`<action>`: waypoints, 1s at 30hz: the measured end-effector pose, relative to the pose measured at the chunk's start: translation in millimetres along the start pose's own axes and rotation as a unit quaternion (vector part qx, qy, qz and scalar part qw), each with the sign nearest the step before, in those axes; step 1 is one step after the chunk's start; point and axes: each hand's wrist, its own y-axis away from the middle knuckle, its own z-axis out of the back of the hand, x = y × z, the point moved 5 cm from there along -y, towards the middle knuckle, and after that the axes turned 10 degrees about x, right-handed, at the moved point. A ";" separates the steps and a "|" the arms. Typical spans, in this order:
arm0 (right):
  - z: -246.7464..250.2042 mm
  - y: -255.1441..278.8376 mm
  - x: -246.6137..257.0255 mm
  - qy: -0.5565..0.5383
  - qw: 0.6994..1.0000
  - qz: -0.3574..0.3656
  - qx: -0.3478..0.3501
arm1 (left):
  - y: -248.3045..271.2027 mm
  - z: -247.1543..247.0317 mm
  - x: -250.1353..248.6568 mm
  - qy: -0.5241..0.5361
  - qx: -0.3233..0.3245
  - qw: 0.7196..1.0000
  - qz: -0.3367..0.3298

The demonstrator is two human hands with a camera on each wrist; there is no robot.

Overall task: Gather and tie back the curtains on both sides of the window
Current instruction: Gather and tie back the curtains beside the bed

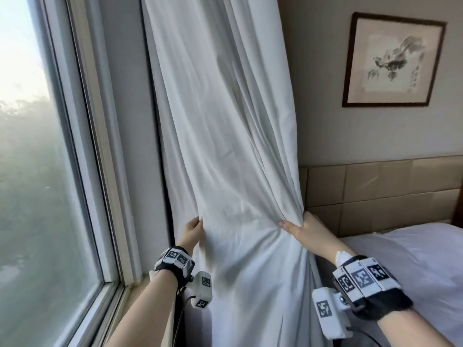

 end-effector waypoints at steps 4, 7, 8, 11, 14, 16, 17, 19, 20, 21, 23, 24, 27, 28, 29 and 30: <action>1.9 6.8 2.2 0.008 1.000 0.003 -0.008 | -1.9 0.0 -1.2 -0.016 -0.014 1.000 -0.008; 1.3 9.1 2.8 0.025 1.000 0.000 -0.006 | 7.2 0.6 -17.5 -0.059 -0.078 0.995 -0.035; 0.9 9.5 2.6 0.032 0.999 -0.005 -0.005 | 12.5 3.9 -21.7 -0.076 -0.117 0.989 -0.040; 0.3 10.3 3.1 0.075 0.997 -0.026 -0.014 | 36.6 19.2 -18.3 -0.039 -0.247 0.967 -0.056; -2.6 11.7 8.9 0.125 0.991 -0.038 -0.037 | 79.8 22.6 -13.7 0.007 -0.326 0.935 -0.137; -7.3 11.6 13.8 0.156 0.986 -0.040 -0.049 | 108.7 9.8 -19.9 -0.027 -0.289 0.936 -0.198; -9.6 10.8 15.8 0.169 0.983 -0.041 -0.055 | 119.2 -2.5 -26.1 -0.049 -0.247 0.942 -0.224; -16.9 9.1 19.8 0.180 0.981 -0.037 -0.061 | 138.0 -30.9 -41.3 -0.095 -0.154 0.942 -0.281; -21.0 8.6 21.6 0.180 0.981 -0.034 -0.060 | 146.1 -47.5 -51.6 -0.111 -0.108 0.938 -0.310; -25.0 8.4 24.3 0.179 0.982 -0.032 -0.056 | 153.4 -62.3 -62.4 -0.109 -0.069 0.934 -0.333; -31.2 9.5 27.1 0.171 0.984 -0.028 -0.047 | 157.5 -89.3 -76.1 -0.082 -0.006 0.931 -0.356; -33.2 10.3 27.5 0.165 0.985 -0.026 -0.042 | 152.4 -101.8 -78.0 -0.070 0.025 0.936 -0.343; -35.2 12.7 28.3 0.148 0.988 -0.023 -0.040 | 128.3 -127.1 -72.6 -0.038 0.094 0.961 -0.255; -34.5 12.8 27.4 0.140 0.989 -0.024 -0.041 | 121.9 -130.8 -68.9 -0.018 0.106 0.968 -0.228; -34.1 12.9 26.9 0.130 0.990 -0.024 -0.040 | 117.8 -132.5 -65.8 0.002 0.115 0.971 -0.211; -33.5 13.7 26.8 0.120 0.992 -0.024 -0.039 | 115.1 -133.6 -62.3 0.019 0.127 0.971 -0.201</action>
